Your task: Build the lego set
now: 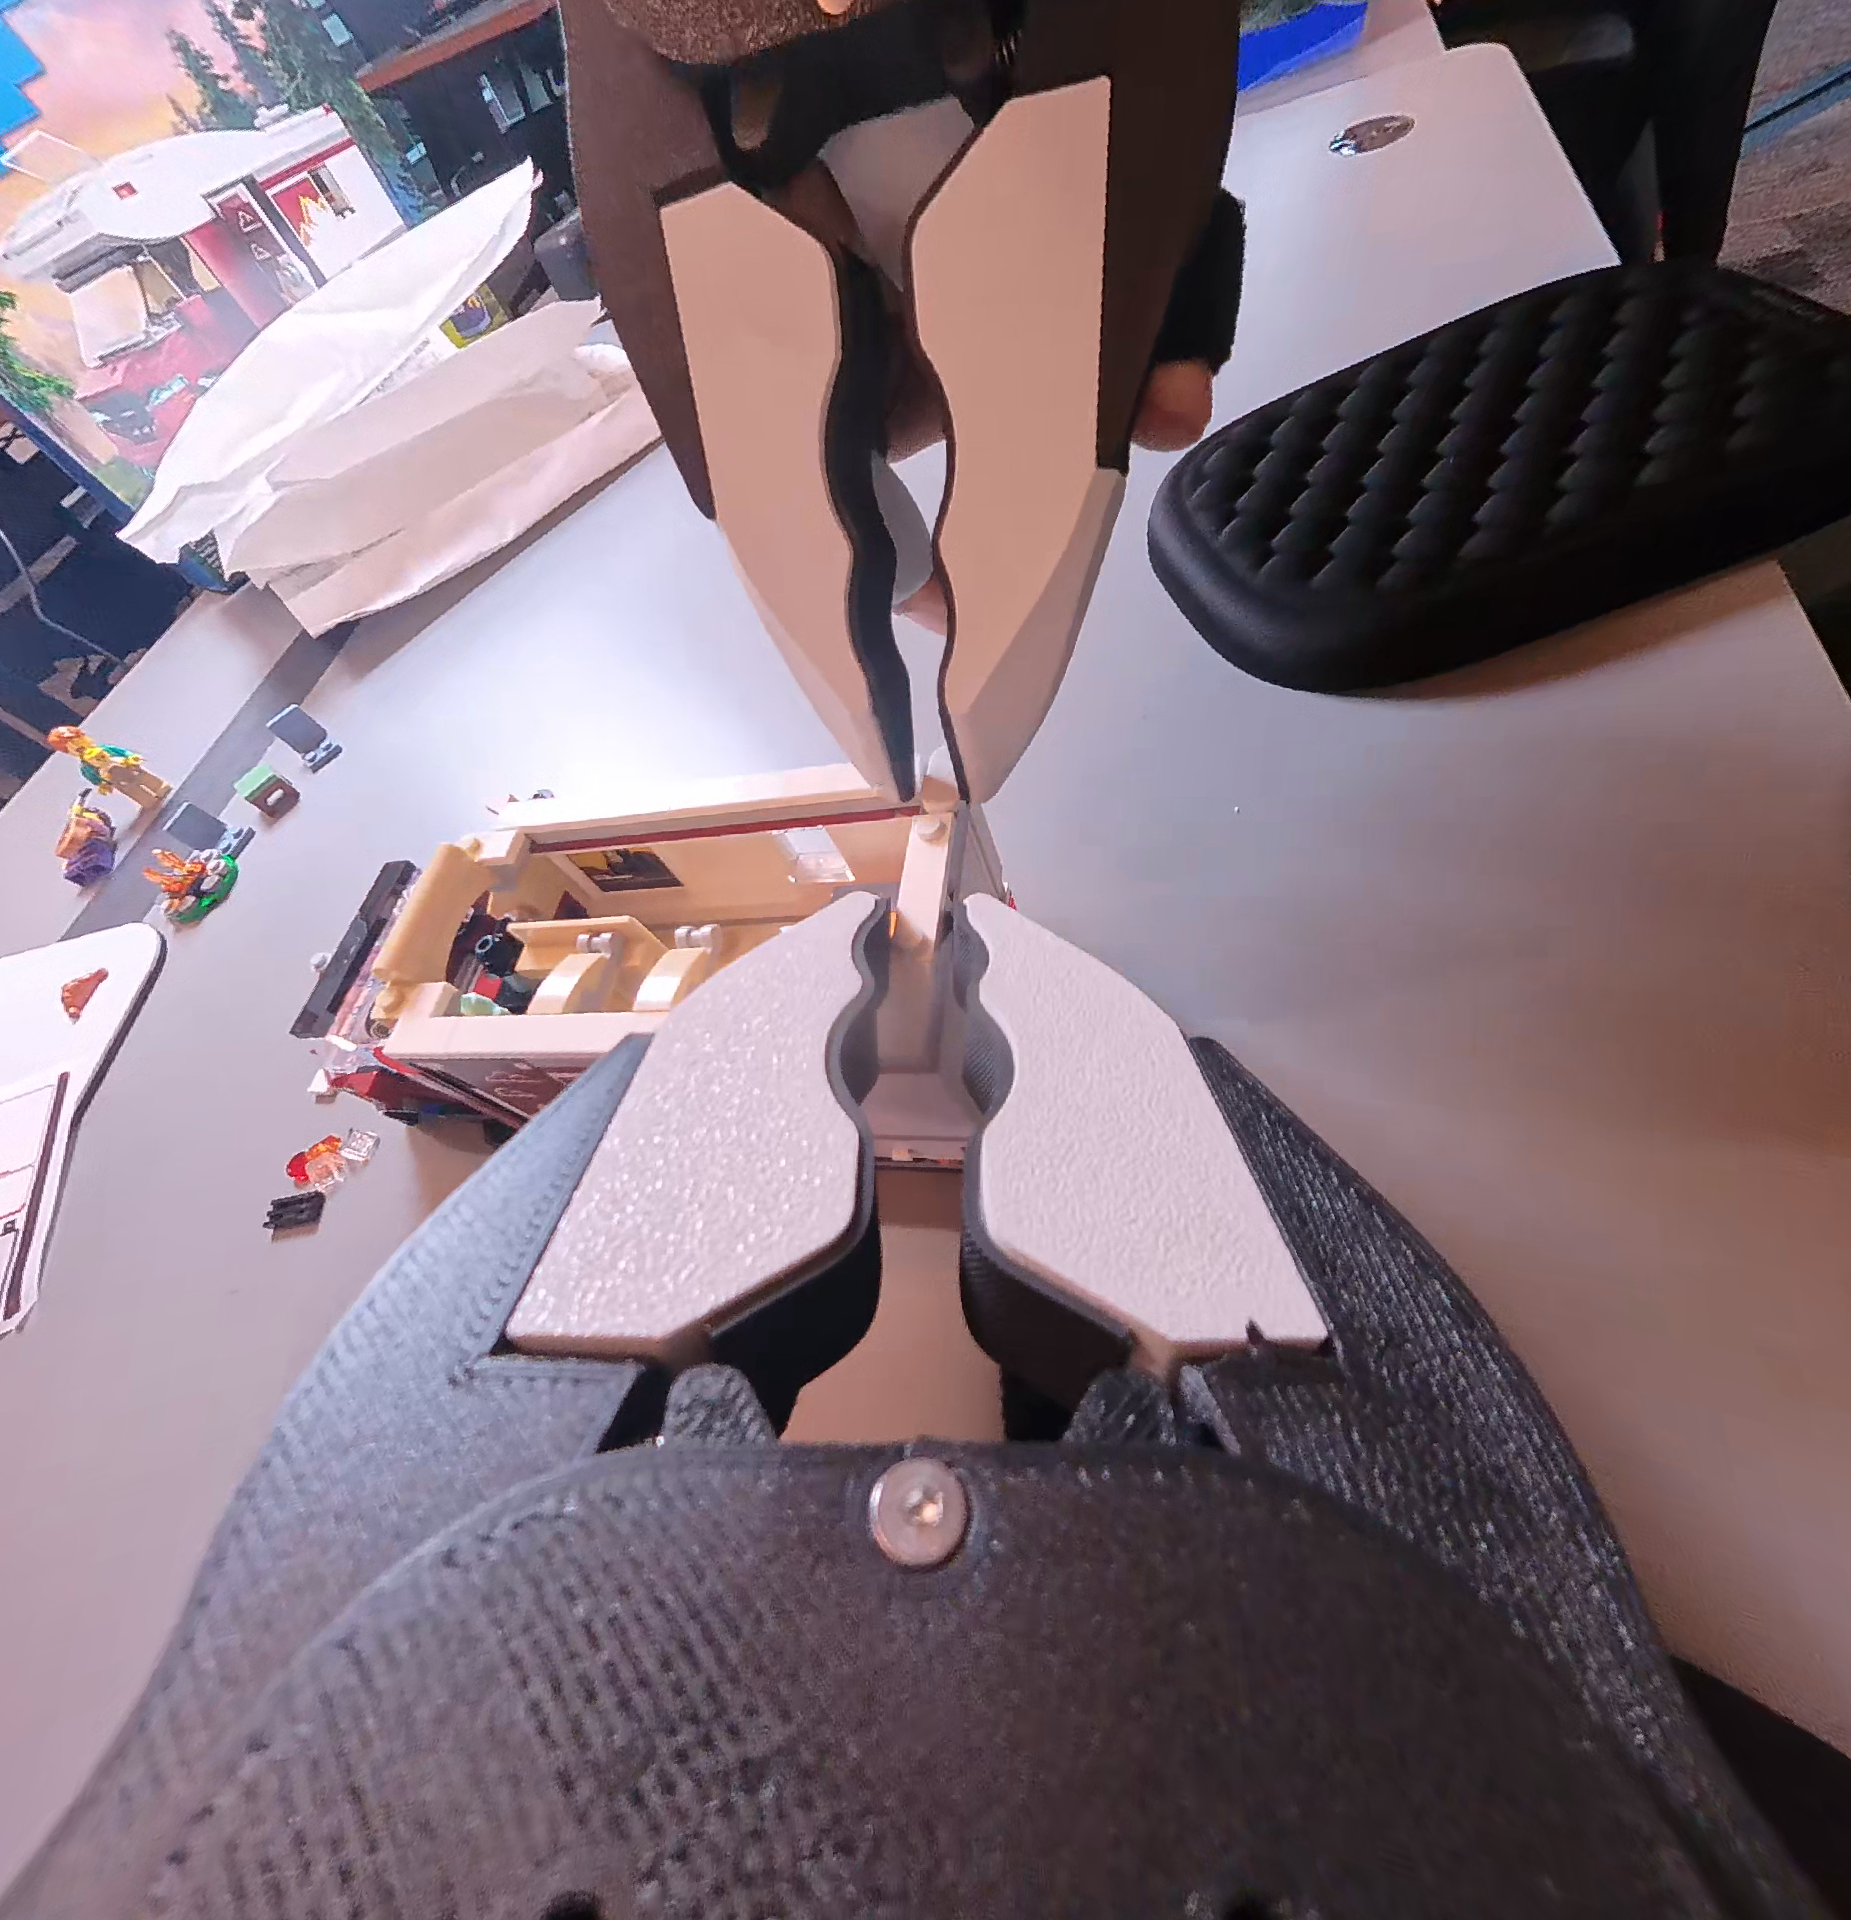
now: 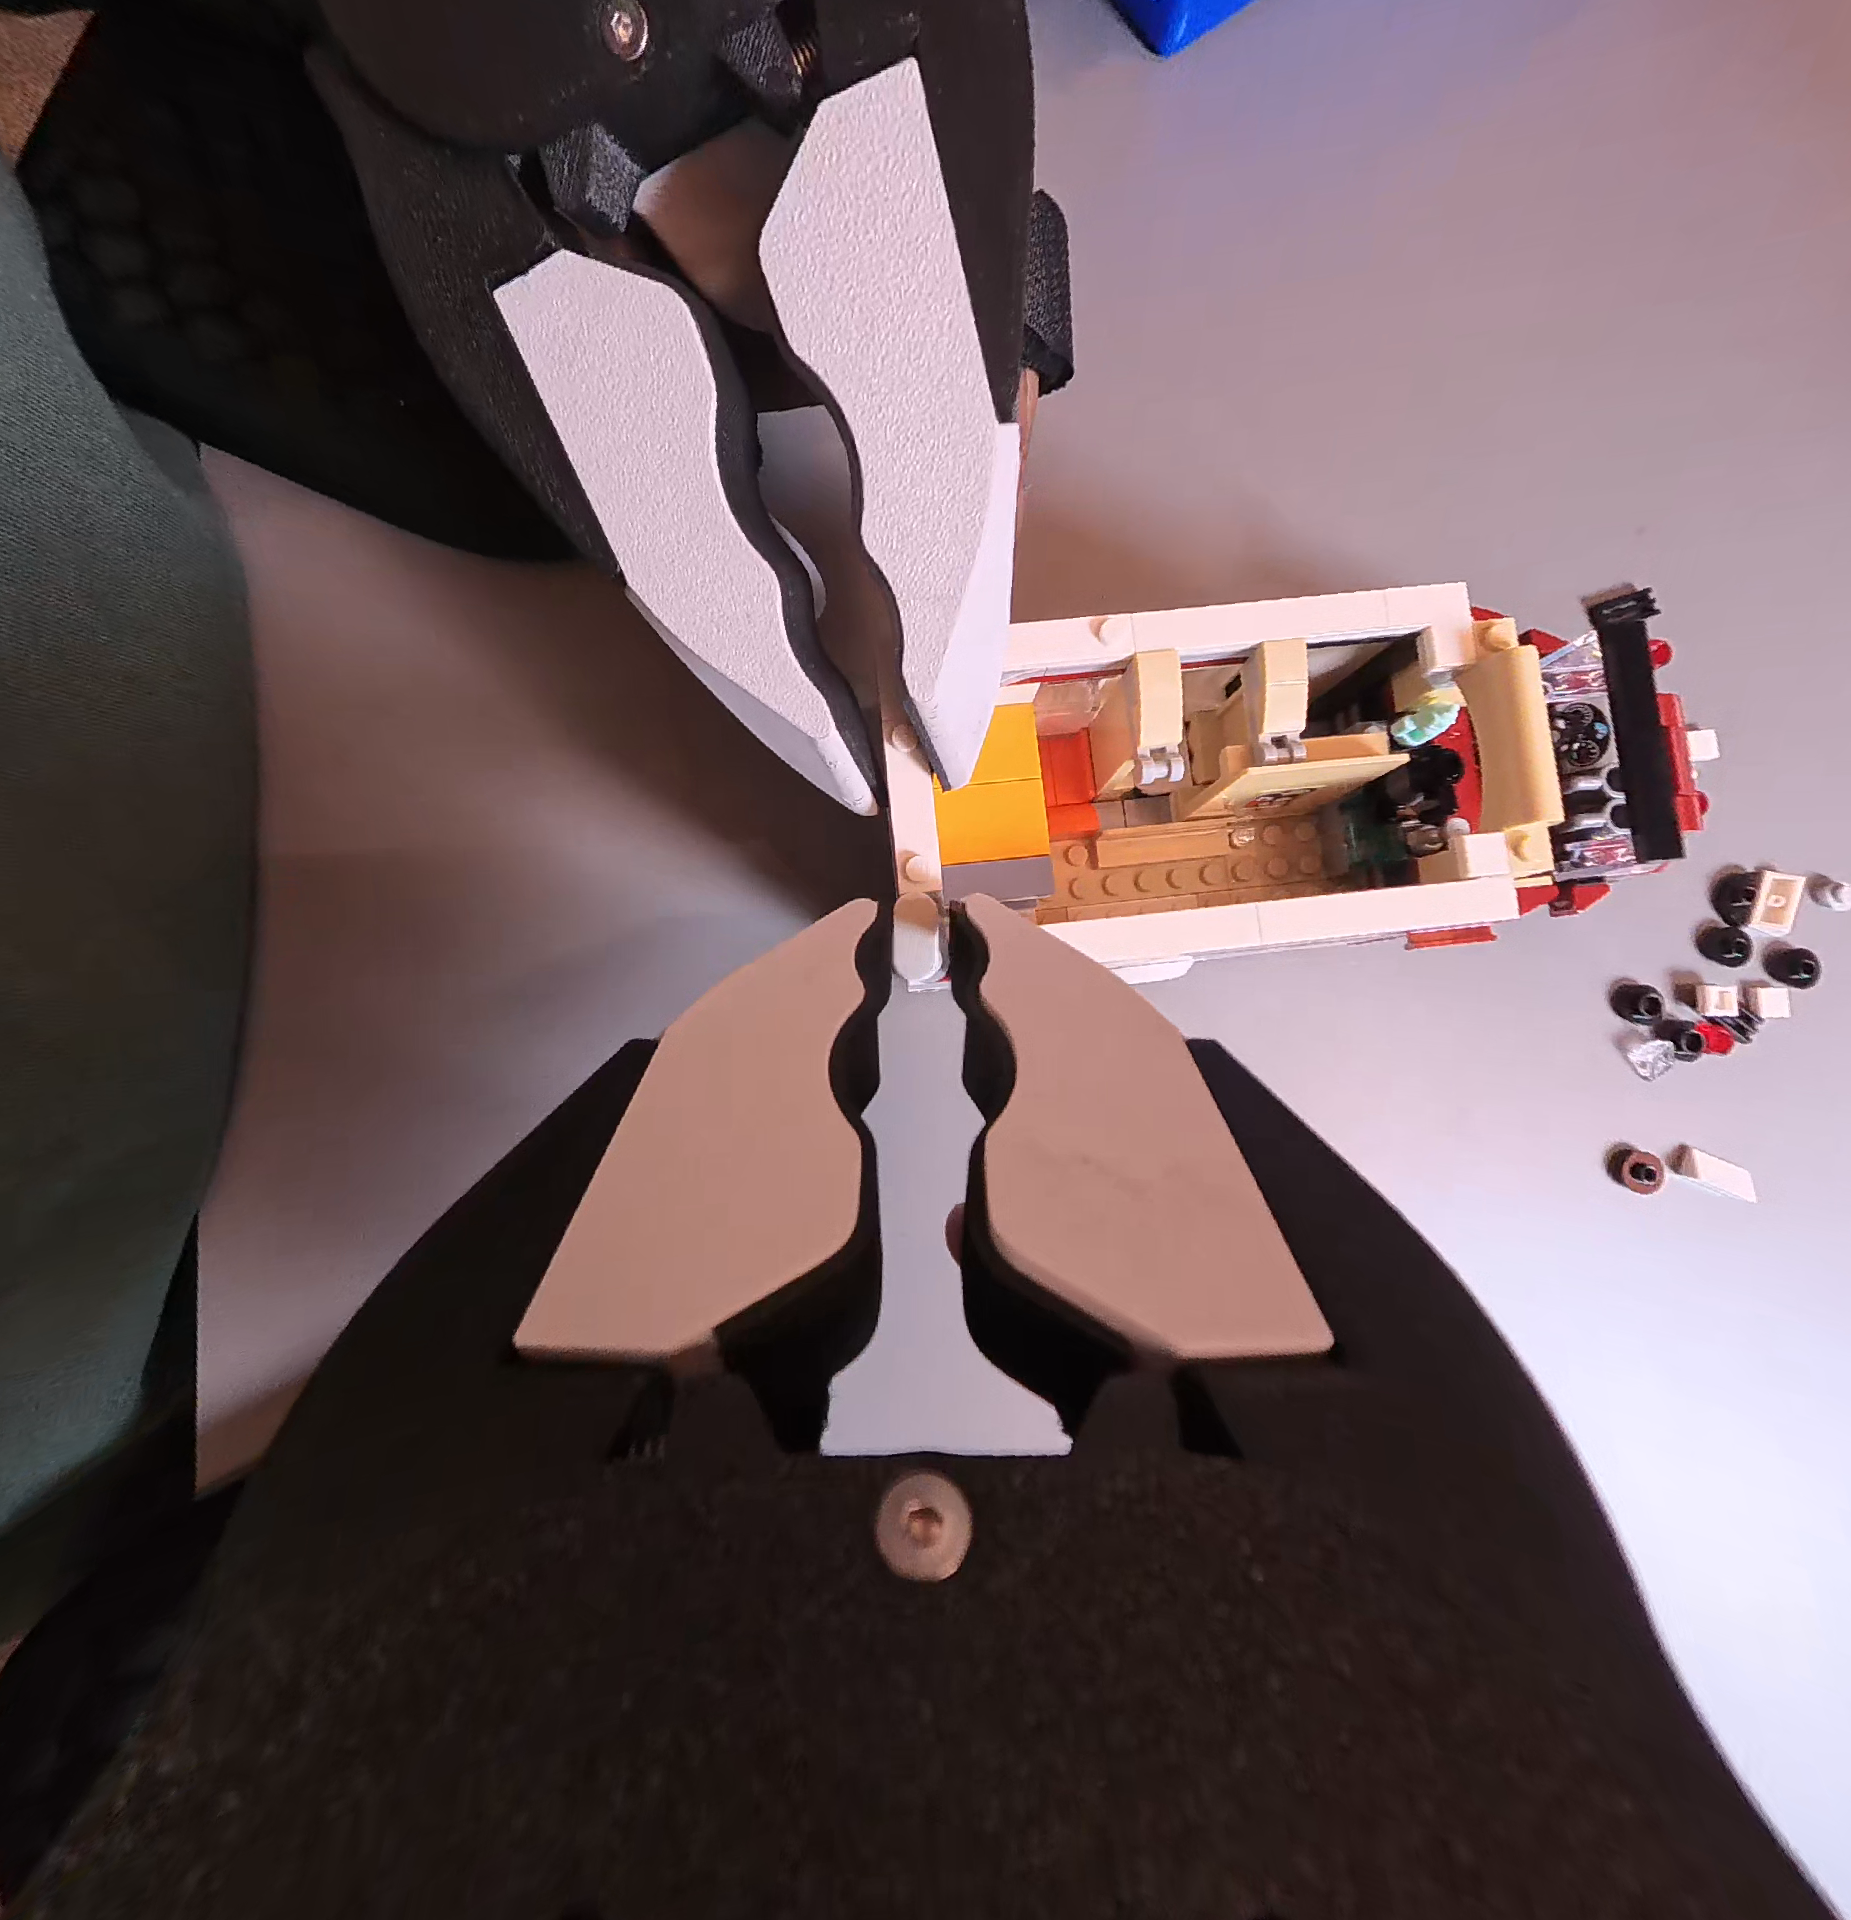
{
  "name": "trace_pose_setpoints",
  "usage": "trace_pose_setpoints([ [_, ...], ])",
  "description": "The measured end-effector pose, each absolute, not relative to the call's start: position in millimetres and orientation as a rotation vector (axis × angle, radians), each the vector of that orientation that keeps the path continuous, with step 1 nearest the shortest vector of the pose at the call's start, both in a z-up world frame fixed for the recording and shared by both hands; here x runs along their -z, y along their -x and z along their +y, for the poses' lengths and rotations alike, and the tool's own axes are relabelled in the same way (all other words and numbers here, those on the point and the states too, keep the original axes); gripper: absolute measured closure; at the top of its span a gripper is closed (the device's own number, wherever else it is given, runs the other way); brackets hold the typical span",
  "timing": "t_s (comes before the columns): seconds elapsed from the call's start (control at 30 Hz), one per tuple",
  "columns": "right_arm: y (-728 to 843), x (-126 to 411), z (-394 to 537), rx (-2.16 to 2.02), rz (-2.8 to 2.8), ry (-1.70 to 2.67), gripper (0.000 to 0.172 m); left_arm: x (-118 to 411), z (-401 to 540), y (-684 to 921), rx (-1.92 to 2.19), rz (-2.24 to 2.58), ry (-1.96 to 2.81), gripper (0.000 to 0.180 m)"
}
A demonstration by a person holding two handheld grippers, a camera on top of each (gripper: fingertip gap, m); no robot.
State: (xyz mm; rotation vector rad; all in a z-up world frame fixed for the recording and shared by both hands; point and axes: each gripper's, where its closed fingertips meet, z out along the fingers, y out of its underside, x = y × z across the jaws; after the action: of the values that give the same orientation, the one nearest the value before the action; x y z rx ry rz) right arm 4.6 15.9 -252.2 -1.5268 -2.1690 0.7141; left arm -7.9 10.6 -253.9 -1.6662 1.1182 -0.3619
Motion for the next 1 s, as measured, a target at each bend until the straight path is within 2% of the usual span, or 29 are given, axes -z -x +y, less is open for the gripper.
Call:
trace_pose_setpoints([
  [0.03, -4, 252, 17, -0.712, -2.164, 1.523, 0.162, 254, 11, 8, 0.363, 1.118, 1.666, 0.169],
  [0.57, -6, 238, 12, -0.746, -2.082, 1.325, 0.157, 254, 10, 8, 0.380, 1.111, 1.666, 0.169],
  [1.0, -9, 253, 12, -0.220, -1.886, 0.942, 0.159, 254, 11, 7, 0.382, 1.112, 1.668, 0.170],
])
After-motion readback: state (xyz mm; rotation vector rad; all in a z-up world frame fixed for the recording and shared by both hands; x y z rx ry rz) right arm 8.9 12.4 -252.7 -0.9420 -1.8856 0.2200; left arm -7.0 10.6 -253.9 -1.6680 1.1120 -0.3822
